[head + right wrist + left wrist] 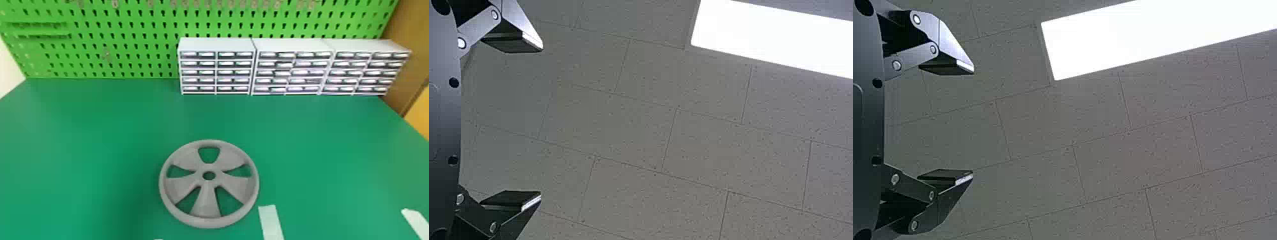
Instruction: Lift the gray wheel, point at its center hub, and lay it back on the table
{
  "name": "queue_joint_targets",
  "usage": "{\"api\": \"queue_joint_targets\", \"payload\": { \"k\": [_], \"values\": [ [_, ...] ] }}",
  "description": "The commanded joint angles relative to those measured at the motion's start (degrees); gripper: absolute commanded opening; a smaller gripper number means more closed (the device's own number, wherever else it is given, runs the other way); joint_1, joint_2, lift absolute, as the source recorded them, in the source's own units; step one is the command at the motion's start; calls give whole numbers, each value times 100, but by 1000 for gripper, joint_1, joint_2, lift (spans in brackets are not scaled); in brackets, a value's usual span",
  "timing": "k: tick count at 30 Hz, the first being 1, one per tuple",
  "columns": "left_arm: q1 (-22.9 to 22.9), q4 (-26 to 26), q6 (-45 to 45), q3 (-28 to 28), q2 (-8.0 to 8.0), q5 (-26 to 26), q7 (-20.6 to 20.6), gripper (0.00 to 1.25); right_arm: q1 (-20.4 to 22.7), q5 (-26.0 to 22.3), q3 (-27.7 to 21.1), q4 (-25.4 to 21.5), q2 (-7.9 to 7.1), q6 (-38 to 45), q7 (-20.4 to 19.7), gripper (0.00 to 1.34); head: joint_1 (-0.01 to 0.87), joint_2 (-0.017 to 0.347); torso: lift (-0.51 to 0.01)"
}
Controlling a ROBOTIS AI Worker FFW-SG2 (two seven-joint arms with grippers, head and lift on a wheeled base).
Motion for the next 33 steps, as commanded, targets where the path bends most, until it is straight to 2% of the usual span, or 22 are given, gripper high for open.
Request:
{"api": "queue_joint_targets", "payload": {
  "k": [1,17,23,33],
  "values": [
    [-6,-11,41,-13,6,-9,0,744,-3,51,39,-11,-6,44,-11,1097,692,48,-96],
    [47,-82,32,84,6,18,17,744,-21,33,82,-11,-50,97,-20,1105,692,48,-96],
    [135,-187,41,374,50,-35,26,742,14,33,-41,-81,-155,159,-20,1105,692,48,-96],
    [363,-407,32,989,68,-88,158,742,6,77,-164,-81,-190,167,-55,1108,692,48,-96]
  ]
}}
